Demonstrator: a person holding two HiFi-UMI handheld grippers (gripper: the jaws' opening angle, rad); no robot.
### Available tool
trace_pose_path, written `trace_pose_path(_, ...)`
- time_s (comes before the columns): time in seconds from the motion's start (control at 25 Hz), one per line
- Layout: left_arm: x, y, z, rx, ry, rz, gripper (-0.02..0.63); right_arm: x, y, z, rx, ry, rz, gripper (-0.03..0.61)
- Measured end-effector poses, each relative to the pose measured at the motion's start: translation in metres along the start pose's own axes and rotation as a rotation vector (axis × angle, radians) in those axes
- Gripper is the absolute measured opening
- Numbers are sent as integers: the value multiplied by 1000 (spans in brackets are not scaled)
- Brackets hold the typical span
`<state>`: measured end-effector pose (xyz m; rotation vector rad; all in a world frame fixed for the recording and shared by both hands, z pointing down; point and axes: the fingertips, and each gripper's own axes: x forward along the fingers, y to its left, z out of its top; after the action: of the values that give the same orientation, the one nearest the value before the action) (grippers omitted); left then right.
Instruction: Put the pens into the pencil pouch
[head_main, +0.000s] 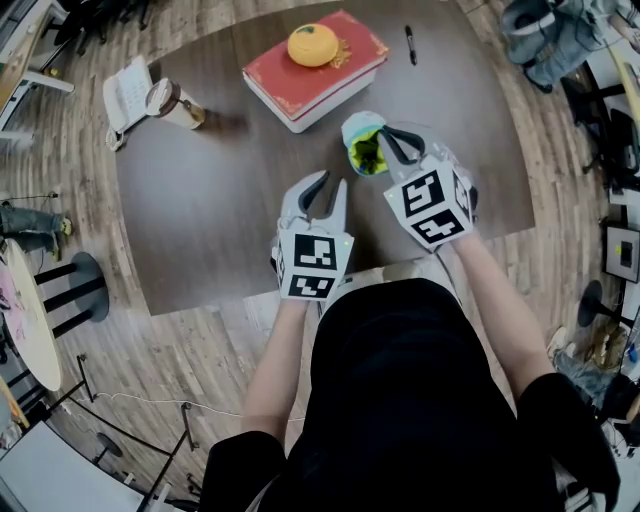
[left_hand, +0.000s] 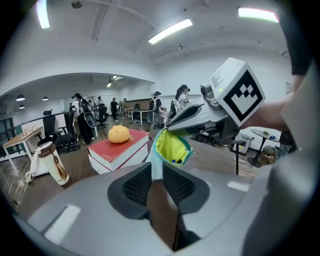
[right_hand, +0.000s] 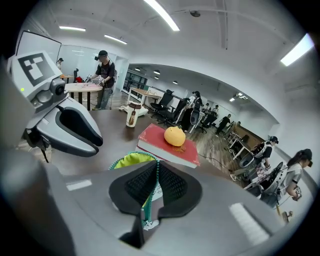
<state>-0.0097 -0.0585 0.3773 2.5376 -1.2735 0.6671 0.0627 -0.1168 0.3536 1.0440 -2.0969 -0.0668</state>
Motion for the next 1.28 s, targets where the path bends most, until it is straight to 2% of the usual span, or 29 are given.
trace_pose_path(0.8,1,-5,47,35,-94,11,26,-31,-14,-5,21,-51,-14,20)
trace_pose_path(1.28,4,-4,59,44,-111,14,3,-42,-23,-8,37,-71,-29,18)
